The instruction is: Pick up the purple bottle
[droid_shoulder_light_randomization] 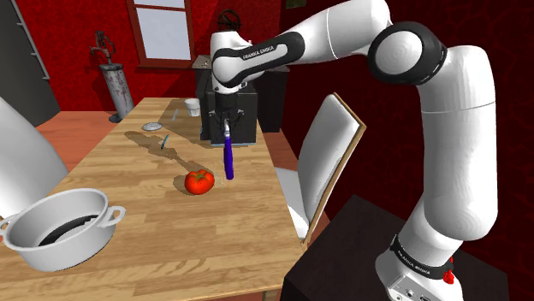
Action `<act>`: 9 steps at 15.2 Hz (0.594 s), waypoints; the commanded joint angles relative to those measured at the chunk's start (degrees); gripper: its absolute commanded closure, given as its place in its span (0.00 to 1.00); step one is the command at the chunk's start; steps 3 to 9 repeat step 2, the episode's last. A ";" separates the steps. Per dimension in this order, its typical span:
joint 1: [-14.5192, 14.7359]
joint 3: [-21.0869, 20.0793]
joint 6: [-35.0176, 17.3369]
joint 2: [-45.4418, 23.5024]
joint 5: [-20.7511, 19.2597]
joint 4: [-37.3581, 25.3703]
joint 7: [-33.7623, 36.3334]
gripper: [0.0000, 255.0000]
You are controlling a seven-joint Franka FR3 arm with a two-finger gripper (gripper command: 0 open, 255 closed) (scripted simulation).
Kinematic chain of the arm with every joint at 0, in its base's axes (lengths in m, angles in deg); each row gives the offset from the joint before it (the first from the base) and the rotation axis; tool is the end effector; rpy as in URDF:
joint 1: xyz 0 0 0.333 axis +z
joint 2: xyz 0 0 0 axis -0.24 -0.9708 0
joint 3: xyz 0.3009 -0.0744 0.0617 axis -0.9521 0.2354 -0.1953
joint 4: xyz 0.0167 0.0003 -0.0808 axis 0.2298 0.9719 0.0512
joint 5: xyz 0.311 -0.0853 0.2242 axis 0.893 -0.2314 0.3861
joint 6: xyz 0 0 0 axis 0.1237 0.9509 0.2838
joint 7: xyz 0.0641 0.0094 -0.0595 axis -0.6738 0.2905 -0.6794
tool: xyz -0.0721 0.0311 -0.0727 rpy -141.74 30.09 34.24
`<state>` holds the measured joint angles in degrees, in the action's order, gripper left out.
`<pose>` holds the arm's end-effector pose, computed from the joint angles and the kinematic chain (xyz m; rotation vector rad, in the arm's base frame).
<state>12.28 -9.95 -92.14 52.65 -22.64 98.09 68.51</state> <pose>0.6804 0.1042 0.4089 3.0120 -0.8441 0.0572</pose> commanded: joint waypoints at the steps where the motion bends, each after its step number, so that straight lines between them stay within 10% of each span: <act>1: 0.01 -0.02 0.77 0.06 0.05 -0.69 -0.08 1.00; 9: 0.02 -0.02 0.77 0.06 0.05 -0.70 -0.08 1.00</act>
